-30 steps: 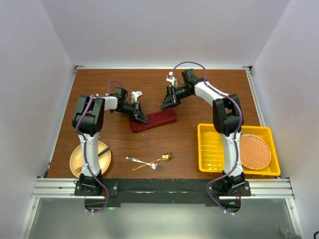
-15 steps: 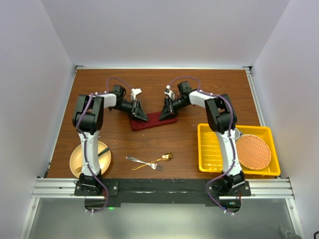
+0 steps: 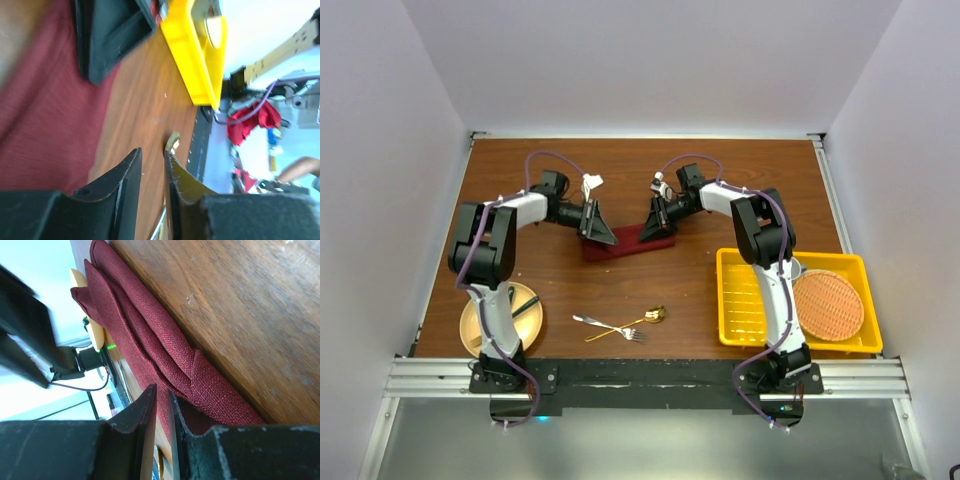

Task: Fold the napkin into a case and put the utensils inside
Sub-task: Smooth out the smaller rectangle-folded napkin at the center of the board.

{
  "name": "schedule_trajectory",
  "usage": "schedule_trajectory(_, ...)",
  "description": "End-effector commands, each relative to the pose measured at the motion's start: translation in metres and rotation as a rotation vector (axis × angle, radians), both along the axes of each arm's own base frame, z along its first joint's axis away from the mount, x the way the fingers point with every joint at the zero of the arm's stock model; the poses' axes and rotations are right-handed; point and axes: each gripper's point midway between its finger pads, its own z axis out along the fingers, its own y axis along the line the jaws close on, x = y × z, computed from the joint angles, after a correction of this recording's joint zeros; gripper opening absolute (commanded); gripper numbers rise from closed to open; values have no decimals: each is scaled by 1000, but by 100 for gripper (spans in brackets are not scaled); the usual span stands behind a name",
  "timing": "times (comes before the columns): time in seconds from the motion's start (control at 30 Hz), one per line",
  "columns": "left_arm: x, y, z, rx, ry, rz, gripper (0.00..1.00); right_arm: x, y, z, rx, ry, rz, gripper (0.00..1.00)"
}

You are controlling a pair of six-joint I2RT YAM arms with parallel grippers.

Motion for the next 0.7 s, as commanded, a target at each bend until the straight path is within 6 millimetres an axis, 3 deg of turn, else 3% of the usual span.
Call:
schedule_trajectory(0.0, -5, 6, -32, 2, 87, 36, 28, 6, -25, -51, -194, -28, -62, 21)
schedule_trajectory(0.17, -17, 35, -99, 125, 260, 105, 27, 7, -28, -55, -215, -40, -54, 20)
schedule_trajectory(0.2, -16, 41, -102, 122, 266, 115, 28, 8, -30, -55, -220, -49, -47, 20)
schedule_trajectory(0.27, -7, 48, -89, 92, 246, 126, 31, 9, -31, -56, -231, -70, -39, 20)
schedule_trajectory(0.33, 7, 46, -58, 62, 74, 70, 36, 9, -32, -57, -245, -92, -26, 18)
schedule_trajectory(0.37, 19, 43, -31, 50, 12, 53, 37, 11, -31, -56, -248, -108, -20, 18)
schedule_trajectory(0.43, 38, 42, -6, 28, -66, 44, 41, 9, -32, -57, -255, -119, -3, 18)
schedule_trajectory(0.47, 59, 42, 11, 40, -115, 47, 42, 9, -32, -58, -262, -122, -2, 17)
schedule_trajectory(0.57, 100, 41, 21, 150, -277, 40, 46, 8, -32, -59, -261, -119, -1, 17)
schedule_trajectory(0.67, 119, 35, 8, 219, -319, 41, 49, 8, -31, -59, -260, -125, 0, 17)
